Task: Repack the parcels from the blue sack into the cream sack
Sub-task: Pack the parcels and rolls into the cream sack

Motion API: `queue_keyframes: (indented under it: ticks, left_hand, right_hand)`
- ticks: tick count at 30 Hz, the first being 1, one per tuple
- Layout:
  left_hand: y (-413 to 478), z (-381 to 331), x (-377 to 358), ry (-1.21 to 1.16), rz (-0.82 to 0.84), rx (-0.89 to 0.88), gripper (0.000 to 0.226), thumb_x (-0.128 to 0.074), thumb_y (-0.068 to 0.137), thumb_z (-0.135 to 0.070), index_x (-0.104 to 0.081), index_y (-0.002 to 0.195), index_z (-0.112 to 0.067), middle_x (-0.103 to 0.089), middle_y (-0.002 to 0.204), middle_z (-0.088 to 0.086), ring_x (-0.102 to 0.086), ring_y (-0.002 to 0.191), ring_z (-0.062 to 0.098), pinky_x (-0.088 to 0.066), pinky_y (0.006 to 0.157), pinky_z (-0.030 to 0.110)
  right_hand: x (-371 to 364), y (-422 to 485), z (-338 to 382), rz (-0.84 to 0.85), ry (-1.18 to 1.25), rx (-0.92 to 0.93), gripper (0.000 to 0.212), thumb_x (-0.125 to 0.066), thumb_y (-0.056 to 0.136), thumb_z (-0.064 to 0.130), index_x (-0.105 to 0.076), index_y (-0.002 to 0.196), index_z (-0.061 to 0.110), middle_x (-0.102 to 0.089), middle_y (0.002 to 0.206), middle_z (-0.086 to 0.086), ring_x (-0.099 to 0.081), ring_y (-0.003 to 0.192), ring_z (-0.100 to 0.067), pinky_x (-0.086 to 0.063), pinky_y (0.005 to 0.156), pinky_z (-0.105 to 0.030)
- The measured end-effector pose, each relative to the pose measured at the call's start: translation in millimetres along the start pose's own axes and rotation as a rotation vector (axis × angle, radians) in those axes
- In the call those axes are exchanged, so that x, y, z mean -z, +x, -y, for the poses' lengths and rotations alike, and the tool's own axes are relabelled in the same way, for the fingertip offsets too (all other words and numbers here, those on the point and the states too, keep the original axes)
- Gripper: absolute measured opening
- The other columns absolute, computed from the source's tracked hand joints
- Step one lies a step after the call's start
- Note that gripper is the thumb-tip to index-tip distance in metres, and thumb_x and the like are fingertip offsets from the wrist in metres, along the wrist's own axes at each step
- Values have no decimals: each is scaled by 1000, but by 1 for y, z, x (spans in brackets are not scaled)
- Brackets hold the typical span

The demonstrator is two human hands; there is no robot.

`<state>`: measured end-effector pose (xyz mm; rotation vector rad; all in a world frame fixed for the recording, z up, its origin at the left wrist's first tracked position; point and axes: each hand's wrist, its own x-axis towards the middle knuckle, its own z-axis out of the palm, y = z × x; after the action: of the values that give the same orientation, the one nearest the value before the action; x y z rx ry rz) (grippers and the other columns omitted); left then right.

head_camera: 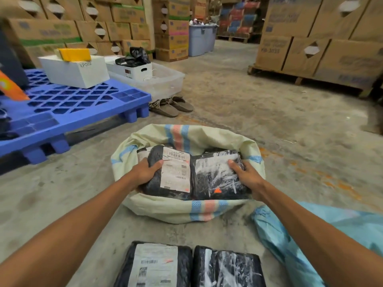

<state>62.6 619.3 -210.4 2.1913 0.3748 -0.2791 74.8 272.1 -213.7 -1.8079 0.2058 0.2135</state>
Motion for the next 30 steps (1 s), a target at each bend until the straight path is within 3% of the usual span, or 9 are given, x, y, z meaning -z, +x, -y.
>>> queue_keyframes:
  ticks: [3,6,9,11,14,16,23,30]
  left_hand:
    - [-13,0,-13,179,-174,12,78,-43,95,-62,-34,146,-4,-50,143,19,-51,126,37,-41,102,40]
    - [-28,4,-38,261,-296,-17,70,-44,98,-54,-29,144,-2,-52,137,21,-53,122,37,-43,97,42]
    - [-29,10,-49,251,-336,-5,74,-52,95,-51,-28,145,-2,-49,140,19,-50,126,35,-42,100,44]
    - [-31,10,-46,244,-327,-6,80,-59,92,-49,-26,147,-2,-44,144,19,-46,129,34,-41,104,44]
    - [-43,1,-39,260,-332,-59,92,-75,81,-39,-23,148,-3,-39,143,20,-41,132,36,-40,106,43]
    - [-59,-6,-30,303,-343,-82,88,-74,80,-35,-26,147,-6,-41,139,19,-43,128,36,-42,103,45]
    - [-154,-6,2,373,-169,43,56,-62,88,-43,-56,128,-4,-59,130,15,-57,113,32,-44,80,30]
    - [-258,23,-43,388,164,286,51,-46,102,-34,-43,144,-4,-45,147,16,-49,129,32,-40,102,35]
  right_hand:
    - [-16,10,4,-82,-109,45,65,-63,78,72,-59,123,26,-71,116,-4,-70,100,-24,-56,92,-46]
    - [-36,8,-15,-304,-474,113,78,-41,89,75,-52,134,13,-64,124,-16,-61,113,-36,-50,96,-46]
    - [-49,-10,-29,-481,-697,94,75,-29,96,68,-44,137,7,-49,133,-25,-47,123,-42,-41,101,-50]
    - [-49,-17,-27,-497,-872,81,75,-26,98,65,-43,136,3,-47,133,-29,-43,124,-43,-36,103,-50]
    - [-42,-26,-9,-418,-934,116,73,-34,99,58,-31,145,1,-41,137,-29,-39,125,-41,-36,104,-48]
    - [-35,-42,1,-400,-957,181,71,-41,99,54,-28,148,4,-38,139,-27,-37,127,-41,-39,100,-48]
    - [-11,-152,4,-408,-875,178,62,-53,95,47,-39,141,8,-43,135,-23,-40,125,-39,-43,96,-46]
    - [-2,-253,-52,-207,-805,-166,61,-49,96,49,-60,121,-6,-62,125,-27,-60,116,-39,-48,91,-37]
